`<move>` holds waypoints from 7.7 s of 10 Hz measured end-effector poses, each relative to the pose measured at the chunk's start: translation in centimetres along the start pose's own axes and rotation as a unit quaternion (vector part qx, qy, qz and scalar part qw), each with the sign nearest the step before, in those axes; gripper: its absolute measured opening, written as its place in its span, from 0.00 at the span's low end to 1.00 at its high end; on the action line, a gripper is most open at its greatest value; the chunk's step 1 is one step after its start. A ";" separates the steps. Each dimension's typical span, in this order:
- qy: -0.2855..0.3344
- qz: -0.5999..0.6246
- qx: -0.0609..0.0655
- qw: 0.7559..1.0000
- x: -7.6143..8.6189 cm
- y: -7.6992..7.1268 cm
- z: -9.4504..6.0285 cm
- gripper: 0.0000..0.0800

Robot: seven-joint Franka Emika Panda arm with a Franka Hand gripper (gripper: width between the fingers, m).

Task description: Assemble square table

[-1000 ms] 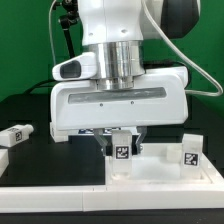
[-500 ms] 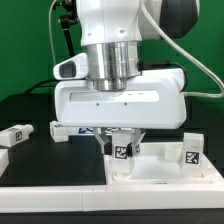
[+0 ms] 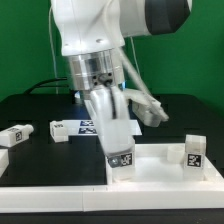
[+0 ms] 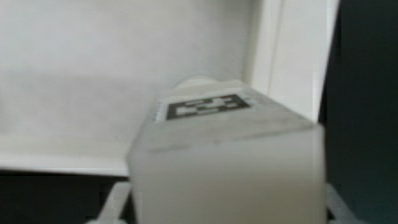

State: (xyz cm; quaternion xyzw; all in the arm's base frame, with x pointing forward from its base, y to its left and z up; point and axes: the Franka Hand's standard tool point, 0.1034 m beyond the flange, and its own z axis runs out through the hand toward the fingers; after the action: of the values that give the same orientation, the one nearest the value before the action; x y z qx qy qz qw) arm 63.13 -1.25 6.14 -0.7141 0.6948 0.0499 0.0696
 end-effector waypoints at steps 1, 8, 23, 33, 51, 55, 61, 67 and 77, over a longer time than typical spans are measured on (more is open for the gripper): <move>0.002 0.059 -0.001 0.998 0.0 0.1 0.0 0.36; 0.031 -0.248 -0.013 0.968 -1.7 0.7 -0.4 0.80; 0.029 -0.088 0.013 0.996 -0.3 0.2 0.3 0.36; 0.044 -0.080 0.013 0.996 -2.7 0.5 -0.1 0.77; 0.036 -0.046 0.014 0.998 -1.5 0.5 0.4 0.35; -0.021 0.203 0.021 0.979 -1.6 0.2 0.6 0.35; -0.020 0.282 0.019 0.959 -2.1 0.3 0.8 0.64; 0.002 -0.070 0.032 0.997 -2.5 0.9 0.4 0.81; 0.027 -0.152 0.018 0.988 -1.9 0.4 0.0 0.37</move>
Offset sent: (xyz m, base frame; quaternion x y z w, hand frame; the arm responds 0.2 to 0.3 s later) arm 0.0000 0.0000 0.0000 0.0000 0.0000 0.0000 1.0000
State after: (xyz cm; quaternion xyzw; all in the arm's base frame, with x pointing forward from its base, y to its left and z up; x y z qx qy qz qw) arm 62.67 0.60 6.49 -0.8109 0.5809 0.0067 0.0704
